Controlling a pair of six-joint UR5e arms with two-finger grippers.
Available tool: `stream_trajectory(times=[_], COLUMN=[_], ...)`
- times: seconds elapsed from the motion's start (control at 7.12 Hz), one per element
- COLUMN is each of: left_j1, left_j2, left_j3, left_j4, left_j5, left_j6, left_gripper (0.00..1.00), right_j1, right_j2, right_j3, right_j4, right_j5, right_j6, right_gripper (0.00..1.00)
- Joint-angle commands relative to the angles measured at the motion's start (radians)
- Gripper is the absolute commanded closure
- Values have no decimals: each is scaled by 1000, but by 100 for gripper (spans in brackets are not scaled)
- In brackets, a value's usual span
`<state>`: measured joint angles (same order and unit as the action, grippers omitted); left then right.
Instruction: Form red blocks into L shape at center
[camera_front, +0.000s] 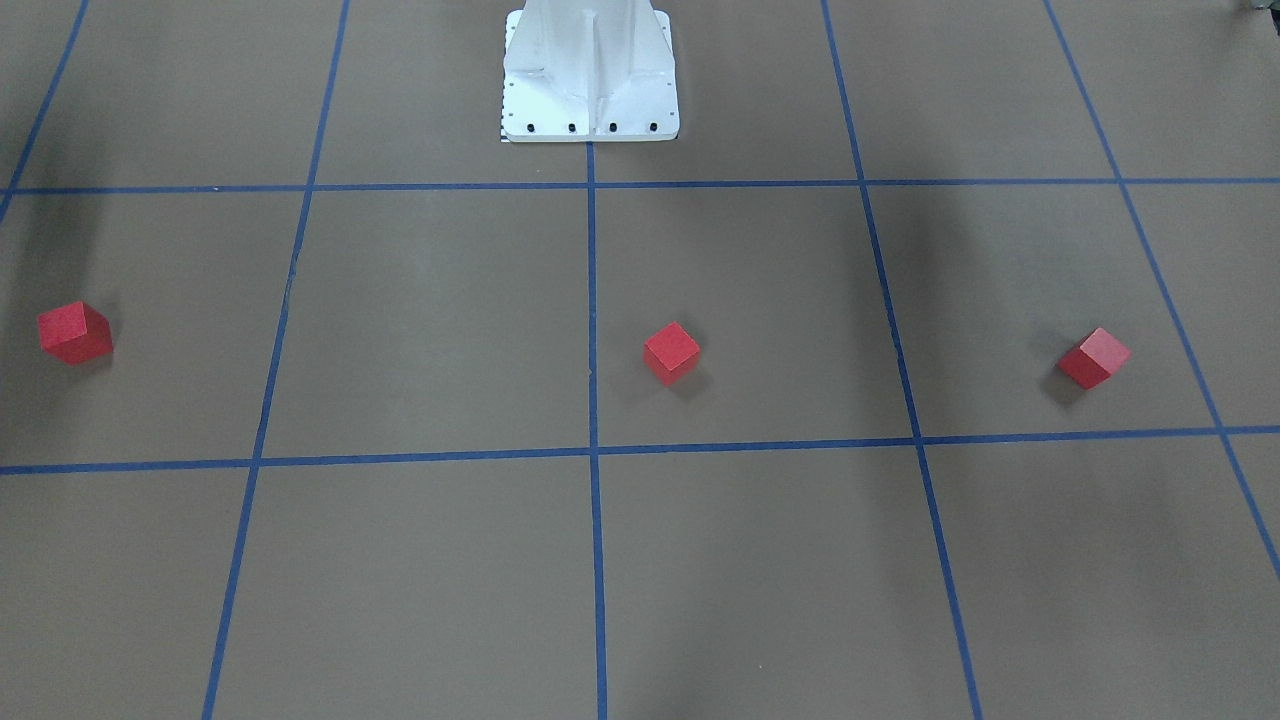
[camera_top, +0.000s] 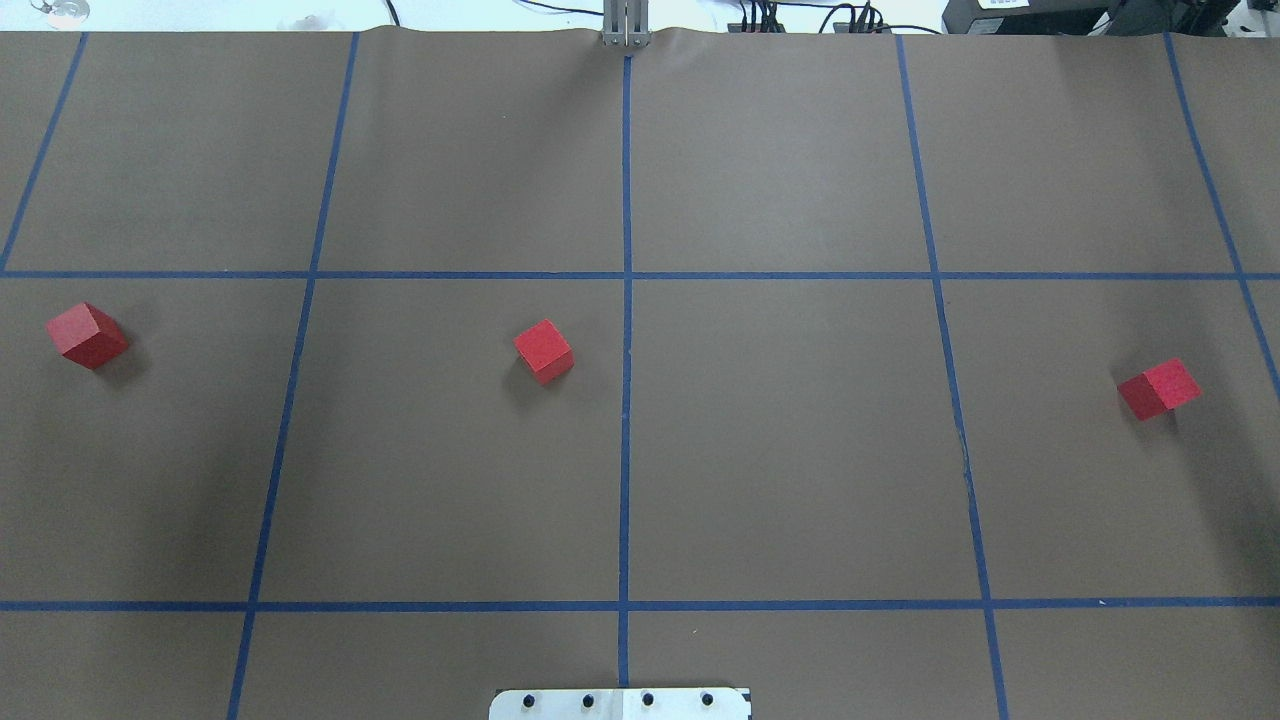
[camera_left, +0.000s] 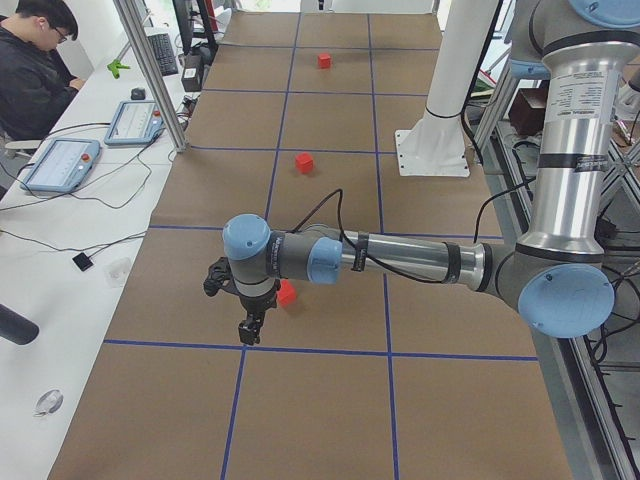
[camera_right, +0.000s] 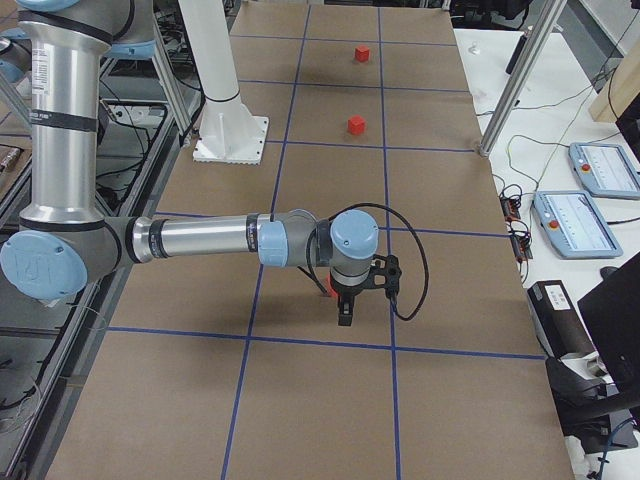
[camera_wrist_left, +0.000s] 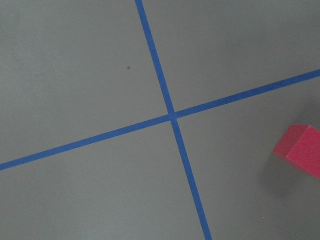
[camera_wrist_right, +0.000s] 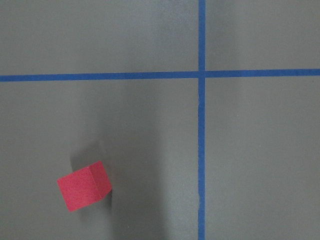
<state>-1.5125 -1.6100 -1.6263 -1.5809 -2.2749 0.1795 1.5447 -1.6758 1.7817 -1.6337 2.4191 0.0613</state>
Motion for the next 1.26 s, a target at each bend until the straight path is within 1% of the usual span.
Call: stream_trajectory(times=[0.0, 0.42, 0.7, 0.84, 1.12], left_j1=[0, 0, 14, 53, 196], left_j2=[1, -14, -17, -59, -93], left_j3=[-1, -17, -70, -95, -234], left_j4=[-1, 4, 4, -1, -8], left_j5=[0, 0, 2, 2, 2], left_j6=[0, -2, -18, -134, -330], left_gripper=[0, 0, 0, 0, 0], right_j1=[0, 0, 0, 0, 0], right_j2=[1, 2, 7, 10, 13], right_j3=[8, 8, 8, 7, 7], right_j4=[0, 0, 0, 0, 2], right_j5=[-2, -2, -3, -3, -5], right_j6=[-2, -2, -2, -2, -3], right_gripper=[1, 1, 1, 1, 1])
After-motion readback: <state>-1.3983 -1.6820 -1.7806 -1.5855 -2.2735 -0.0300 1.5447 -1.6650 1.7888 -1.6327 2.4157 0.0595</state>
